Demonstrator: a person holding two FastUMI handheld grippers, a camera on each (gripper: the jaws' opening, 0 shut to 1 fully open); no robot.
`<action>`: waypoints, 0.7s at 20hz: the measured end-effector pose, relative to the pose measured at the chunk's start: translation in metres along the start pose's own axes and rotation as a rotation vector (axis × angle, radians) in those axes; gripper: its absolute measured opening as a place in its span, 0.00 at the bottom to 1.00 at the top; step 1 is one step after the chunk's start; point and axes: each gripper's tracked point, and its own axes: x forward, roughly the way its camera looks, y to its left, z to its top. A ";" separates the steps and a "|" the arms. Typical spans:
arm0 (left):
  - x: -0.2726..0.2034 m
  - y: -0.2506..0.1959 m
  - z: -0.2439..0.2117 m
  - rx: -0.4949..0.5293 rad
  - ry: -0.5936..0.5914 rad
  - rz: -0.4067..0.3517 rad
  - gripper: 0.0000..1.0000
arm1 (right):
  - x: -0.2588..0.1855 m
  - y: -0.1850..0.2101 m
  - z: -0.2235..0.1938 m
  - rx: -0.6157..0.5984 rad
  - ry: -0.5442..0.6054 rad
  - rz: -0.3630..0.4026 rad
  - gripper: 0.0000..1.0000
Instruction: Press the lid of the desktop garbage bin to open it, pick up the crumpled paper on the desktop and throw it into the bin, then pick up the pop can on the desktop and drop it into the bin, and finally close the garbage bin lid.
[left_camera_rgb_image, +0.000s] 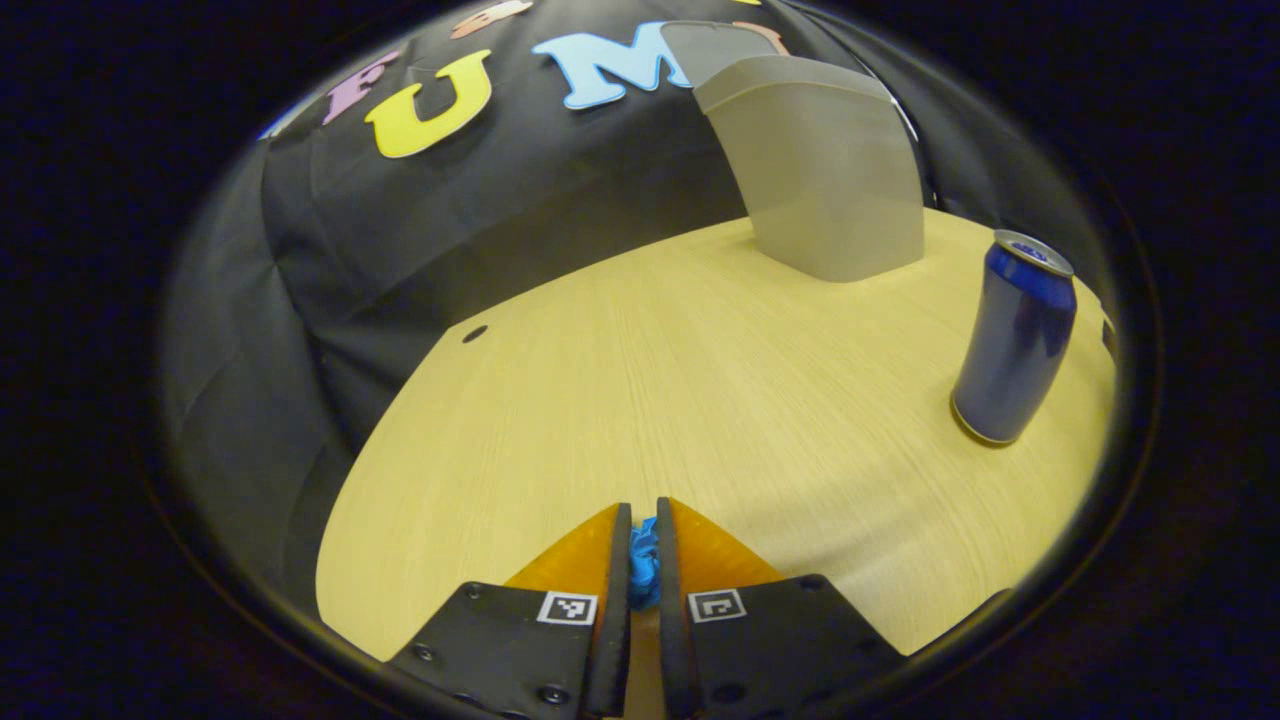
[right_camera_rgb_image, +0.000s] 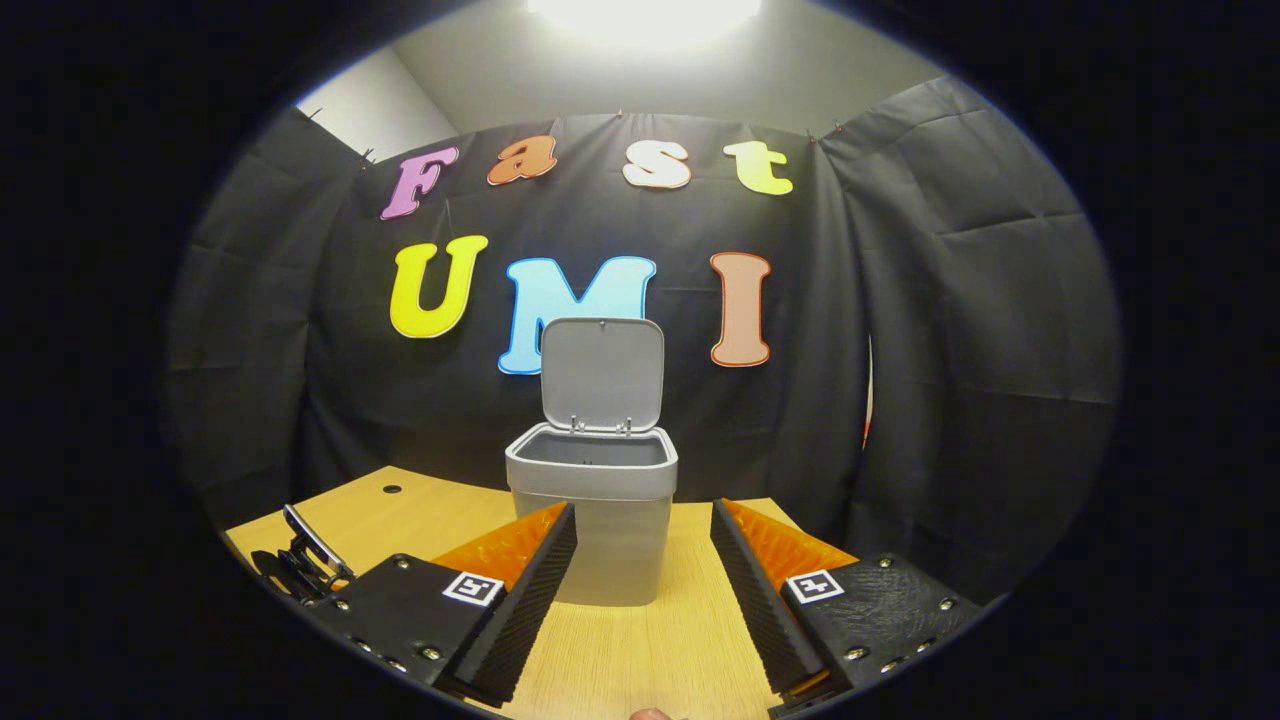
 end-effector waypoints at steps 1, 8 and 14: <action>0.000 0.000 0.000 0.004 0.003 -0.003 0.21 | 0.000 0.001 0.001 -0.003 0.000 -0.002 0.88; -0.009 -0.007 0.032 -0.049 -0.025 -0.053 0.17 | -0.001 -0.002 0.008 -0.014 -0.016 -0.045 0.88; -0.033 -0.004 0.112 -0.102 -0.161 -0.076 0.19 | -0.001 -0.004 0.009 -0.023 -0.019 -0.061 0.88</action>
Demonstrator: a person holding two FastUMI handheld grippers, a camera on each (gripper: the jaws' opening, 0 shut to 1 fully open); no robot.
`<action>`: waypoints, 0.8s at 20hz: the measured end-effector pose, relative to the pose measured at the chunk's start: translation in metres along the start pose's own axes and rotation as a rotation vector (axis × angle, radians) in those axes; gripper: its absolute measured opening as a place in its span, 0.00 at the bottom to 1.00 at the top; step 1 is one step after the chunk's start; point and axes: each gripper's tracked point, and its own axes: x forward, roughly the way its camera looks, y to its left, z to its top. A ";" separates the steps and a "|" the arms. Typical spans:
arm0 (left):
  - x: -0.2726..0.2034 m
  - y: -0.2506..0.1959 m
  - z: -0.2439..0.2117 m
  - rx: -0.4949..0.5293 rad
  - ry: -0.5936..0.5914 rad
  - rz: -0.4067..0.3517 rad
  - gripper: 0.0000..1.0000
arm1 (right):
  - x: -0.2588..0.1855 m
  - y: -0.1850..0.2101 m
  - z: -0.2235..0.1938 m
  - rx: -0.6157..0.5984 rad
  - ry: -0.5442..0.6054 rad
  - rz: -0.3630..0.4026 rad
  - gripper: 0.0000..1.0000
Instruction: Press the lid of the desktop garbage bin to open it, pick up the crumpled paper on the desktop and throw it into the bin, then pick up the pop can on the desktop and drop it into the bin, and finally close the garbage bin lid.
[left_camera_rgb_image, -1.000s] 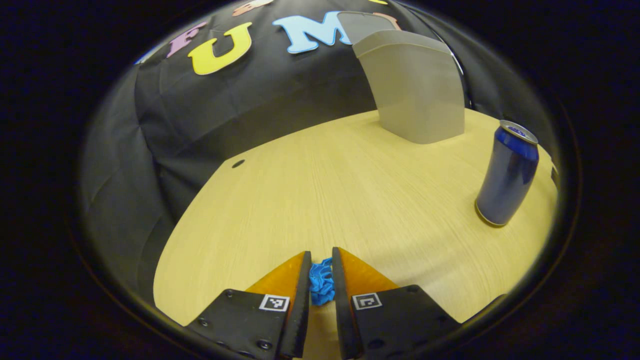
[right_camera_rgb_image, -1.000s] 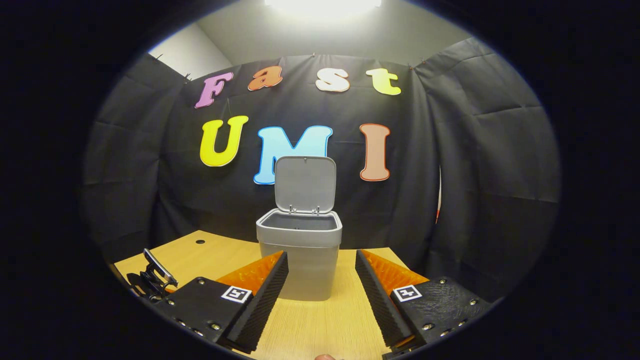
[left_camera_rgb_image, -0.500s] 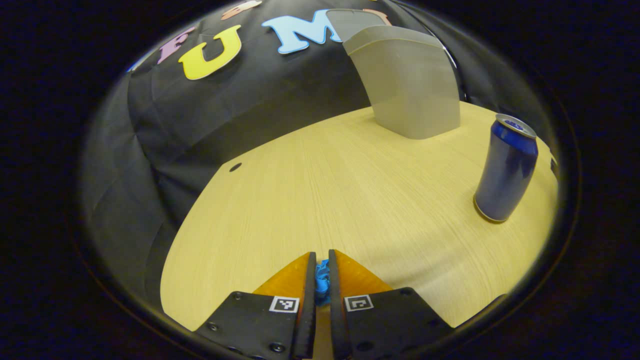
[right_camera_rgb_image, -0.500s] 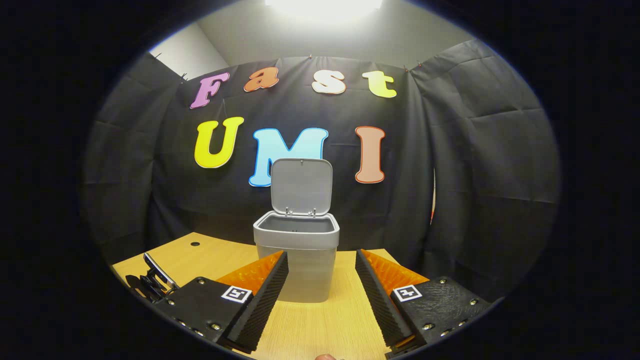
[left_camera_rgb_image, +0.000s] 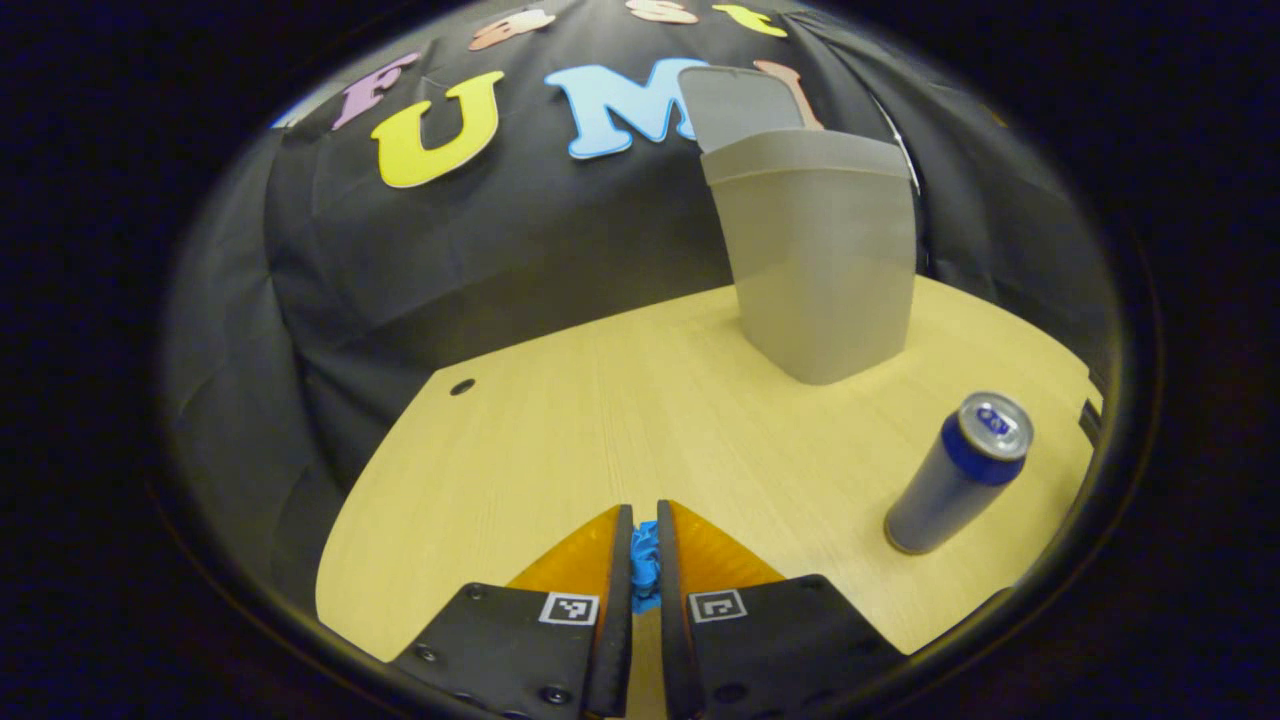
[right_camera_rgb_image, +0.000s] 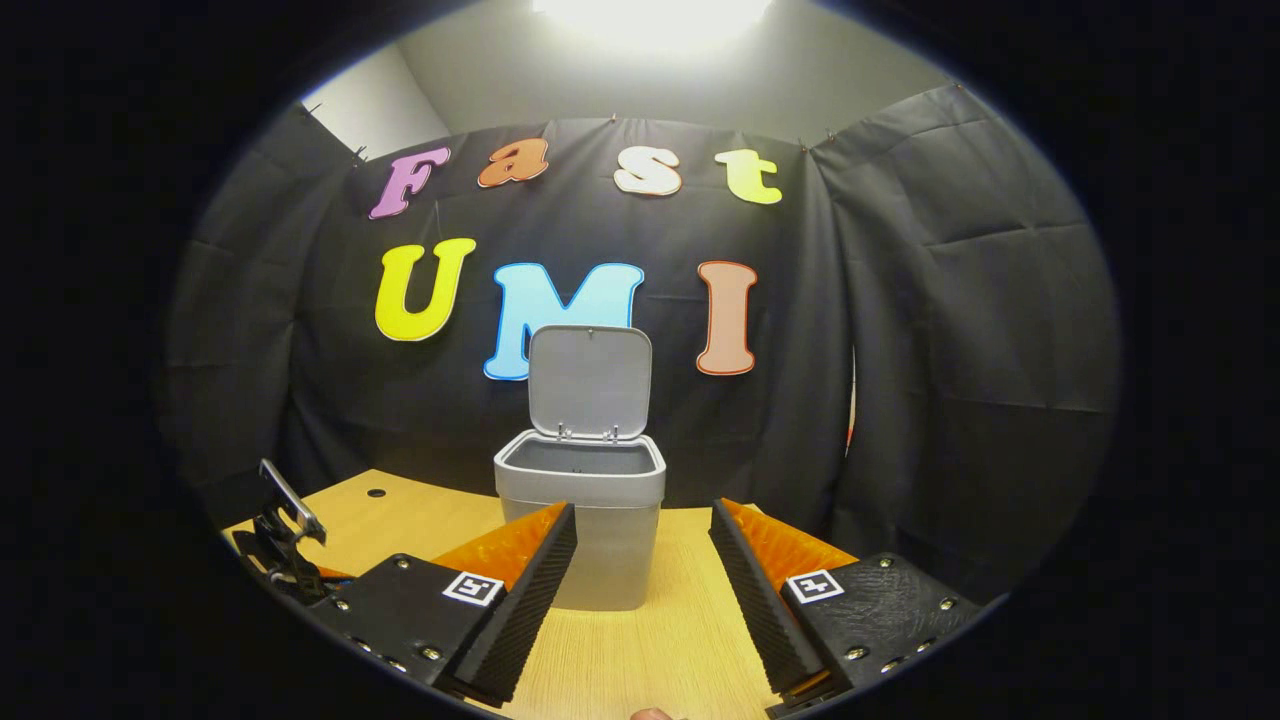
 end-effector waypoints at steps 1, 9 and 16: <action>-0.002 -0.002 0.018 -0.013 -0.032 -0.007 0.19 | 0.000 0.000 0.001 -0.001 0.000 0.000 0.88; -0.020 -0.029 0.150 -0.060 -0.251 -0.068 0.22 | -0.001 0.000 0.000 -0.008 0.000 -0.001 0.88; -0.028 -0.074 0.225 -0.105 -0.367 -0.135 0.21 | 0.000 -0.011 -0.006 -0.005 0.010 -0.017 0.88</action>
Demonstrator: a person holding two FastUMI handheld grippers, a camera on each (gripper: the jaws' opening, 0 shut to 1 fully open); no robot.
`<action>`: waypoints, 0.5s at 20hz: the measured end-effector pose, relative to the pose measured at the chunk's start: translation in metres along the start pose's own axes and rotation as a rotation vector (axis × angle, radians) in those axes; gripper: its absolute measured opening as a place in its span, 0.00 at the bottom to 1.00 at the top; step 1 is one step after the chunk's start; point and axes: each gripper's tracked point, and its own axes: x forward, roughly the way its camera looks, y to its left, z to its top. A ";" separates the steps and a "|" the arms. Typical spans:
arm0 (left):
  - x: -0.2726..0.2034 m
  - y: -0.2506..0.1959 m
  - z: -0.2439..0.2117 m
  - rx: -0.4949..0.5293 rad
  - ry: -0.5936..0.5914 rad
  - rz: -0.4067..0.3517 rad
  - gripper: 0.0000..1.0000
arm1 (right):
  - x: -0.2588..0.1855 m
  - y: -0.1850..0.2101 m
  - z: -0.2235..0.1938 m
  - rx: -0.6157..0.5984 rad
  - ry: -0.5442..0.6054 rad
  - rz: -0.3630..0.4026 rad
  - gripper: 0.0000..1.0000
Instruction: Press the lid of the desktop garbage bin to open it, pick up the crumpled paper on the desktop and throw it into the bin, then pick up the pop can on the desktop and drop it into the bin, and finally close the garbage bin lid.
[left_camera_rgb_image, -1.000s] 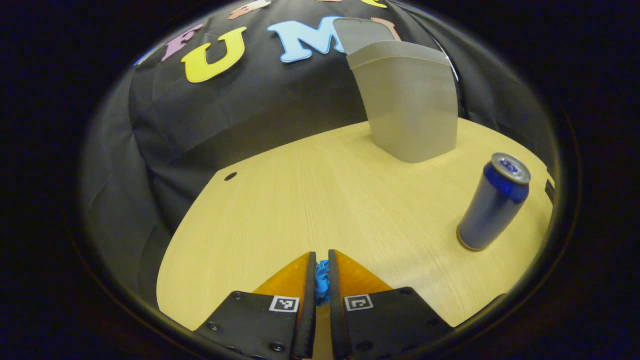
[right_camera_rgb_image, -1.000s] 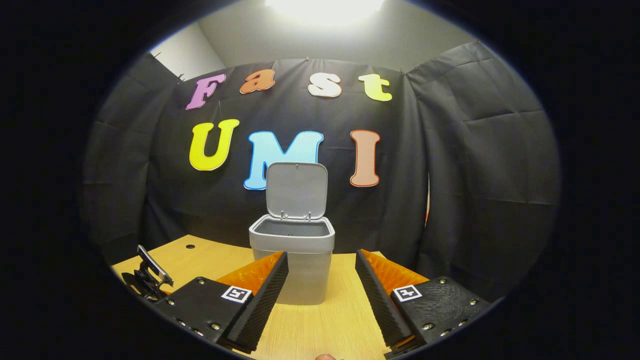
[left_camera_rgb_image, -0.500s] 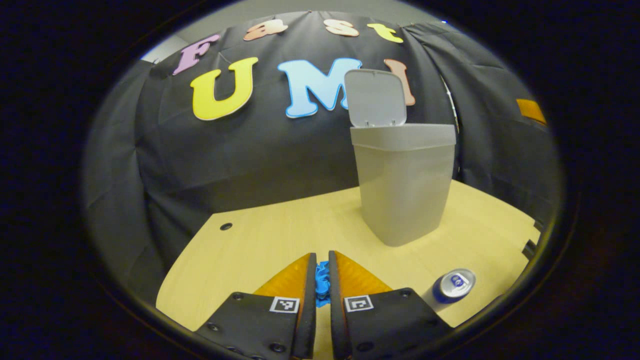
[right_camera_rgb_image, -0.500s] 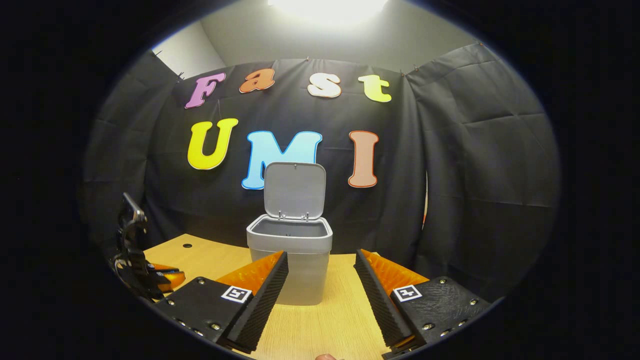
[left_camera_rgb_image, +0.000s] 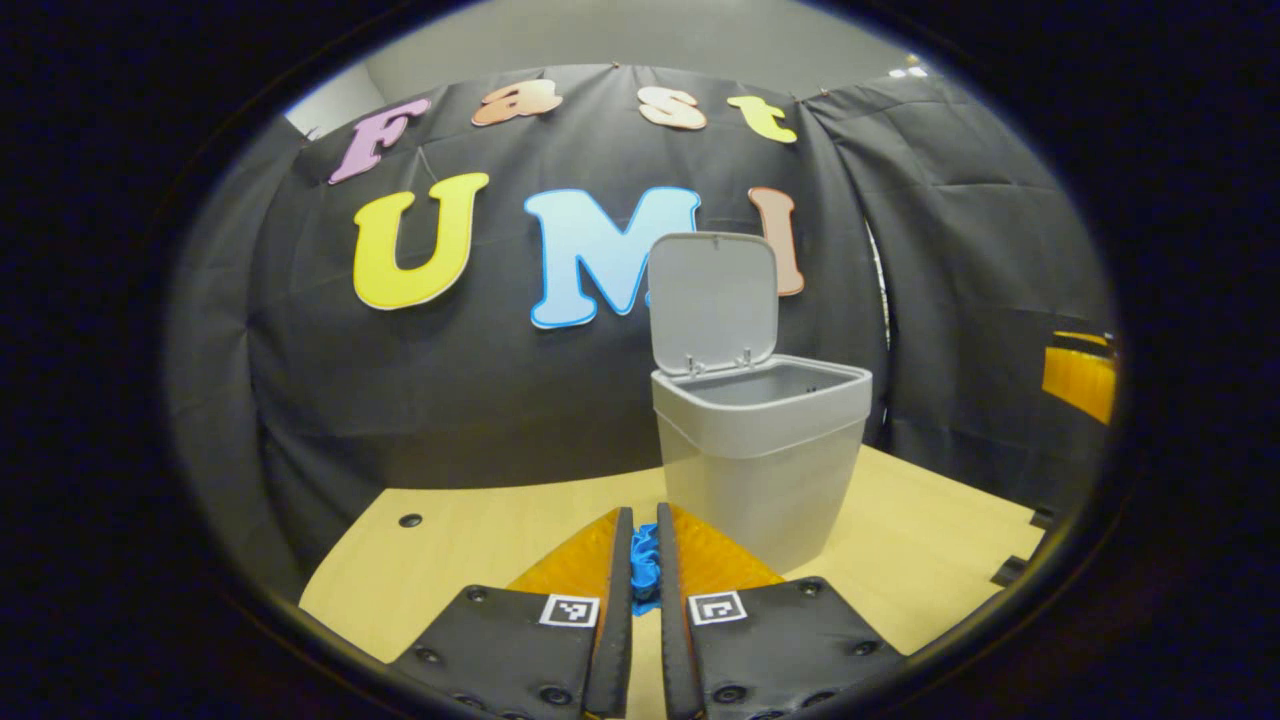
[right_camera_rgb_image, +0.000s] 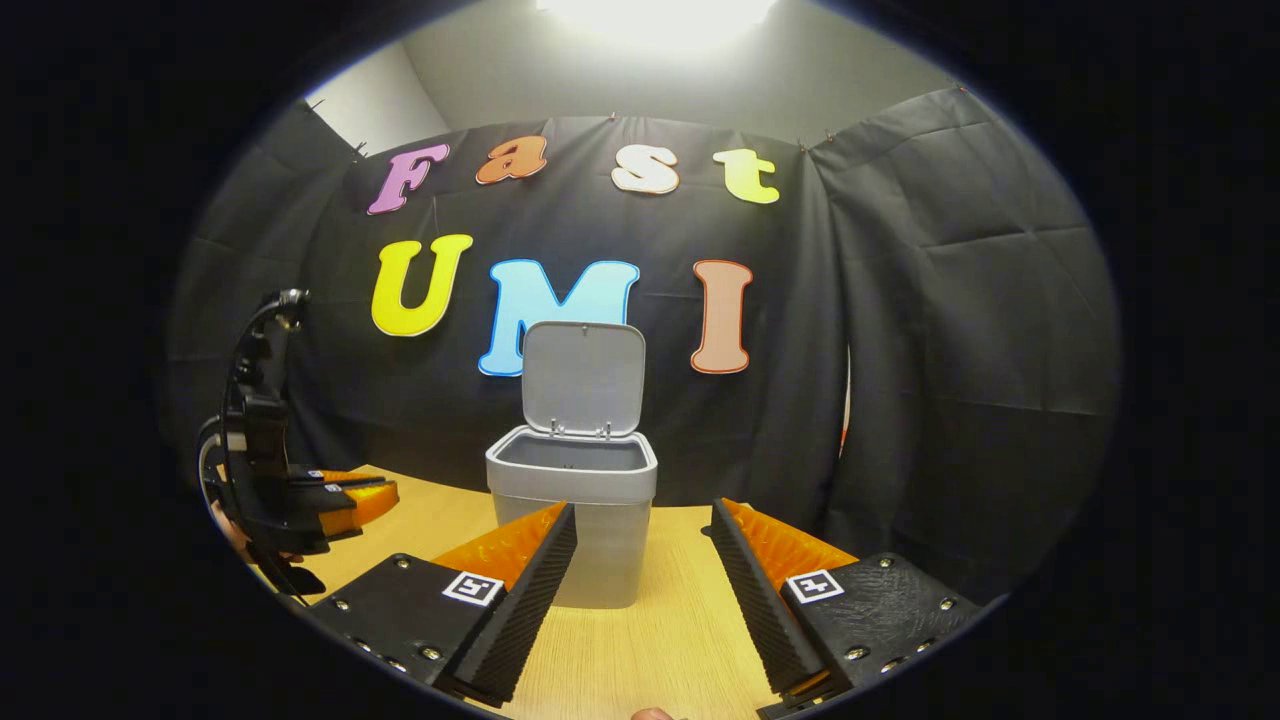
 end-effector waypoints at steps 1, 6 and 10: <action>0.006 -0.006 0.010 -0.009 -0.016 -0.010 0.21 | 0.001 -0.002 0.000 0.001 0.002 -0.005 0.88; 0.037 -0.033 0.056 -0.029 -0.101 -0.051 0.21 | 0.004 -0.013 -0.008 0.011 0.019 -0.036 0.88; 0.061 -0.053 0.077 -0.027 -0.136 -0.084 0.19 | 0.017 -0.026 -0.016 0.032 0.041 -0.058 0.88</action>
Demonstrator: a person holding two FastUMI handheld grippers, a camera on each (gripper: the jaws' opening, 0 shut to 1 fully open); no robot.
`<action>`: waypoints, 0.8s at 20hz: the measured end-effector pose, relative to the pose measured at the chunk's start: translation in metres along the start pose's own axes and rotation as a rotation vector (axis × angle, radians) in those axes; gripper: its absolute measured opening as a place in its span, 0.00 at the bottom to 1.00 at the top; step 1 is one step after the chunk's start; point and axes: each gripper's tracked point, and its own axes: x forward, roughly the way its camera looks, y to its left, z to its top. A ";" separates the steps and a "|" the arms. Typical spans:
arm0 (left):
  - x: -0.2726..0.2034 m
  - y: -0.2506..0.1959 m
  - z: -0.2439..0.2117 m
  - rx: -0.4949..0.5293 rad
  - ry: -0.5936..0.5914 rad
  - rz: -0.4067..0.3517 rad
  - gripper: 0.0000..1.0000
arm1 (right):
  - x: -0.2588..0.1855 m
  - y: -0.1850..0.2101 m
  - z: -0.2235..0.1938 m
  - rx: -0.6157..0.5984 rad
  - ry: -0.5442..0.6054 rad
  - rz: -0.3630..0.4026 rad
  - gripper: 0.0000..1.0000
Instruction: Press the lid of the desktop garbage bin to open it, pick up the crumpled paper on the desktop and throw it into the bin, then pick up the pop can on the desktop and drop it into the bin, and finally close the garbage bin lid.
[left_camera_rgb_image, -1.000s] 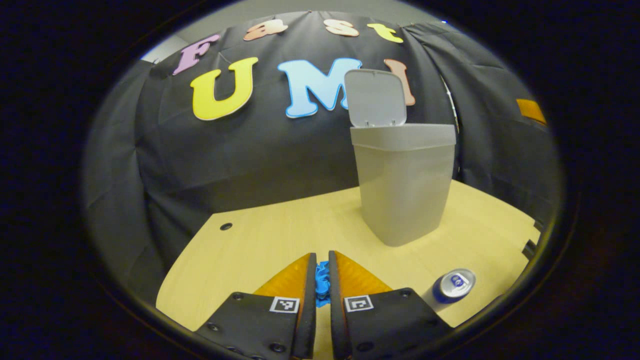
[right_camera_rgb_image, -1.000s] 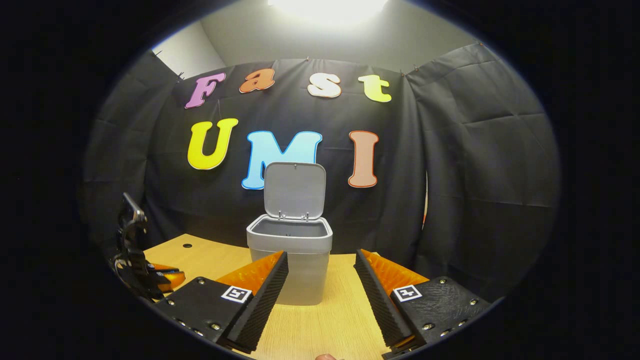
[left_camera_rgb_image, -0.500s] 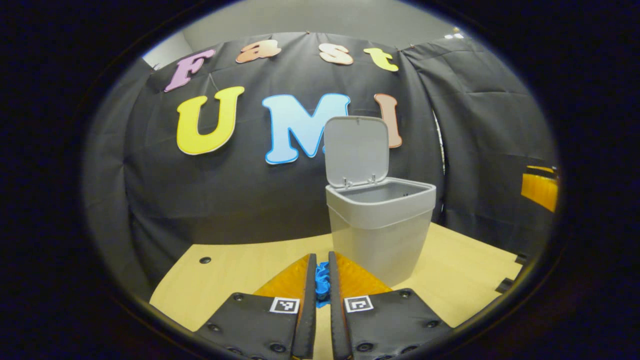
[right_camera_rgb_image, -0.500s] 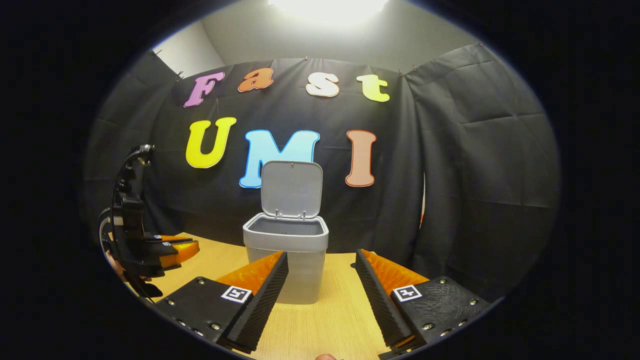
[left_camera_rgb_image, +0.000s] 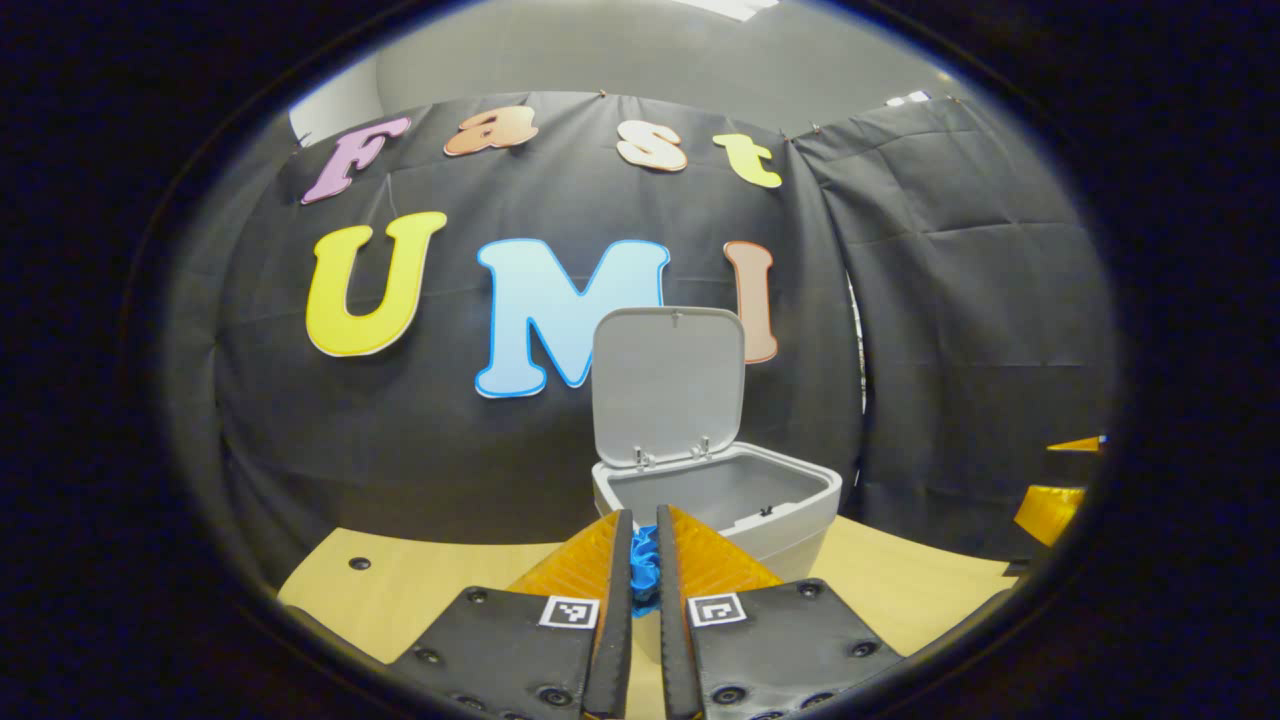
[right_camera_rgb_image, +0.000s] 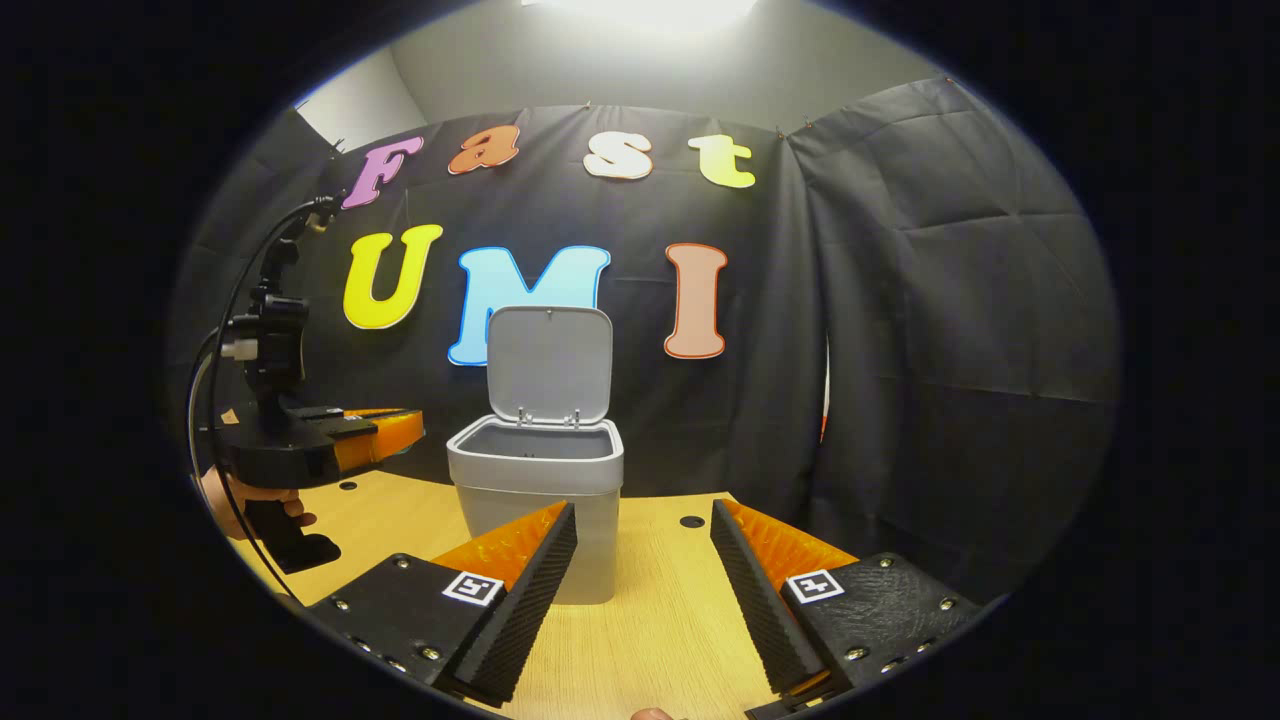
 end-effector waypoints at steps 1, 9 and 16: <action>0.006 -0.003 0.004 0.000 -0.009 -0.003 0.20 | 0.004 -0.001 0.001 0.002 0.006 -0.001 0.88; 0.059 -0.024 0.019 0.051 -0.065 -0.036 0.20 | 0.018 -0.011 -0.006 0.012 0.030 -0.025 0.88; 0.092 -0.028 0.005 0.039 -0.054 -0.070 0.30 | -0.003 -0.032 -0.022 -0.014 0.084 -0.126 0.88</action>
